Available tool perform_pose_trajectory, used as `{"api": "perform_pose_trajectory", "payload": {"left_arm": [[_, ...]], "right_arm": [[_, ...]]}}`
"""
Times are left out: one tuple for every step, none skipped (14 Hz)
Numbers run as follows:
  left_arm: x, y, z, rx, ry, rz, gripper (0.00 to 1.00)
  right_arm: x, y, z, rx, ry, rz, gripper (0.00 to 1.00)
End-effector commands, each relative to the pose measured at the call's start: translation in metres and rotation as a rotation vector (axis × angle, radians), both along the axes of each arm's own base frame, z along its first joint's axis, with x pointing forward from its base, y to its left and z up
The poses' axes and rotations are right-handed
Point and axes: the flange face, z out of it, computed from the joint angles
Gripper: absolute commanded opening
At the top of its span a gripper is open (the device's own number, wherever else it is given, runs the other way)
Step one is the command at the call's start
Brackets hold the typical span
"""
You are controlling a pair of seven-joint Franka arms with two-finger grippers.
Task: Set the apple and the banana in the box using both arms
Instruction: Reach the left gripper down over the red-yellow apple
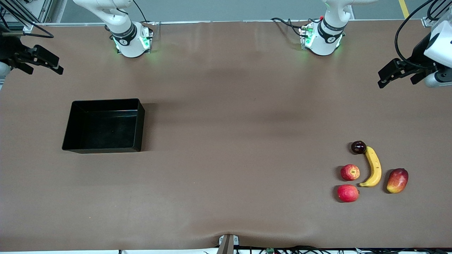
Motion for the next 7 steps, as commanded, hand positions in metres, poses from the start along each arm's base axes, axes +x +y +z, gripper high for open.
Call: {"api": "perform_pose_trajectory", "payload": {"left_arm": [[-0.003, 0.000, 0.015, -0.009, -0.010, 0.018, 1.00], [-0.002, 0.002, 0.016, -0.011, -0.012, 0.021, 1.00], [-0.002, 0.007, 0.015, -0.005, -0.011, 0.027, 1.00], [-0.001, 0.013, 0.015, -0.004, -0.011, 0.037, 1.00], [0.000, 0.019, 0.015, -0.007, -0.011, 0.050, 1.00], [0.004, 0.023, 0.021, -0.014, -0.024, 0.056, 1.00], [0.013, 0.029, 0.012, -0.013, -0.009, 0.056, 1.00]], "right_arm": [[-0.005, -0.004, 0.012, 0.013, -0.029, 0.001, 1.00], [-0.005, -0.004, 0.012, 0.013, -0.029, 0.001, 1.00], [-0.005, -0.004, 0.012, 0.013, -0.029, 0.001, 1.00], [-0.005, -0.004, 0.012, 0.013, -0.029, 0.001, 1.00], [-0.005, -0.004, 0.012, 0.013, -0.029, 0.001, 1.00], [-0.005, -0.004, 0.012, 0.013, -0.031, 0.001, 1.00], [-0.004, -0.004, 0.012, 0.015, -0.029, 0.001, 1.00]]}}
